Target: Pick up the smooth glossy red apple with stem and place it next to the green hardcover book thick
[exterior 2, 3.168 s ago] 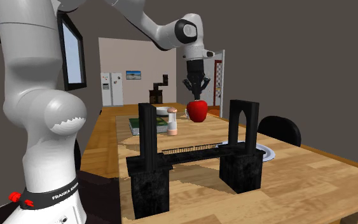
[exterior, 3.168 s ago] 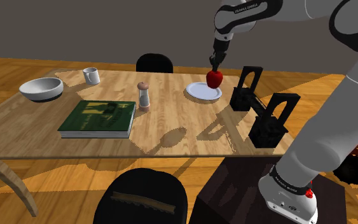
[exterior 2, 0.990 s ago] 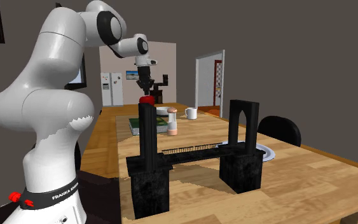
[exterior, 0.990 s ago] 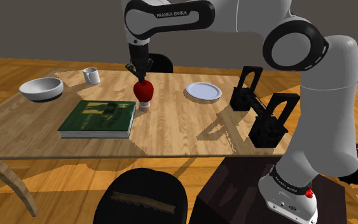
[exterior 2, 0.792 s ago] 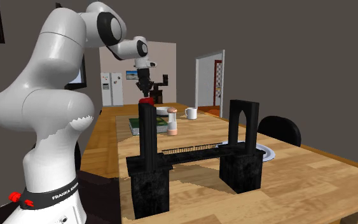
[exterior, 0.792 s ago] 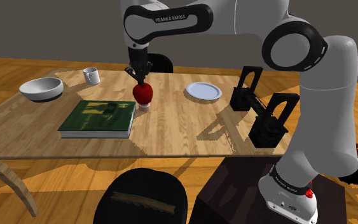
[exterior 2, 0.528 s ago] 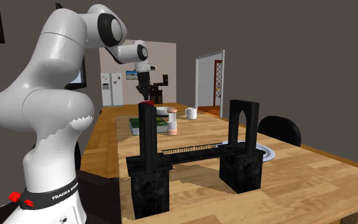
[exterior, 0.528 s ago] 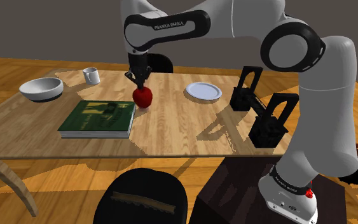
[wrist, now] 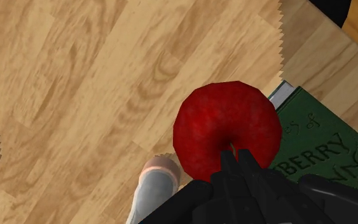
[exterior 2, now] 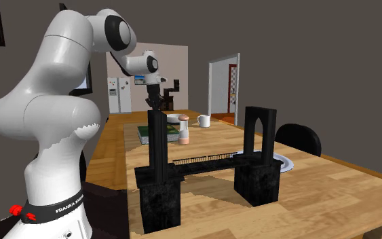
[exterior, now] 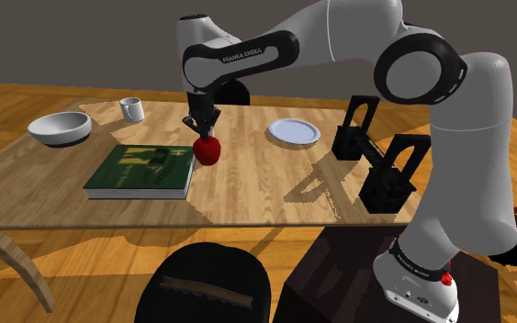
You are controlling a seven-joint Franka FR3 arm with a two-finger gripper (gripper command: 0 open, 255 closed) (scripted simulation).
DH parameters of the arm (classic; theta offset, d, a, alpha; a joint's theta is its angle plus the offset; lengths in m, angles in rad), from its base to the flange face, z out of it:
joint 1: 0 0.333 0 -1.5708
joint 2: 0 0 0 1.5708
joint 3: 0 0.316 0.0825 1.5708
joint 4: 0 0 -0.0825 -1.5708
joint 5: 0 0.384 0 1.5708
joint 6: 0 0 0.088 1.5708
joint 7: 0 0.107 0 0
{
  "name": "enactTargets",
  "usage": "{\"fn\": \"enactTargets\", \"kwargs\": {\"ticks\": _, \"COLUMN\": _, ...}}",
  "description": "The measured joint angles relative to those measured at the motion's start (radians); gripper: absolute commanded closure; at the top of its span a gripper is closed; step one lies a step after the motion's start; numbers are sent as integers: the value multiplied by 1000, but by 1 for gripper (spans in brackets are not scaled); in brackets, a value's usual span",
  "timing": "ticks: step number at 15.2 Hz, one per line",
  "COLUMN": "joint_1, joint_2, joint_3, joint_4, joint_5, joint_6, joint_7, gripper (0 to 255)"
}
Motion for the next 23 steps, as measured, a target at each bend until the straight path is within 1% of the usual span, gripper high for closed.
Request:
{"fn": "enactTargets", "kwargs": {"ticks": 16, "joint_1": -1, "joint_2": 67, "joint_3": -1, "joint_4": -111, "joint_5": -5, "joint_6": 178, "joint_7": 13, "gripper": 255}}
{"fn": "enactTargets", "kwargs": {"ticks": 22, "joint_1": 0, "joint_2": 73, "joint_3": -1, "joint_4": -114, "joint_5": -5, "joint_6": 187, "joint_7": 14, "gripper": 255}}
{"fn": "enactTargets", "kwargs": {"ticks": 23, "joint_1": 0, "joint_2": 73, "joint_3": -1, "joint_4": -114, "joint_5": -5, "joint_6": 187, "joint_7": 14, "gripper": 0}}
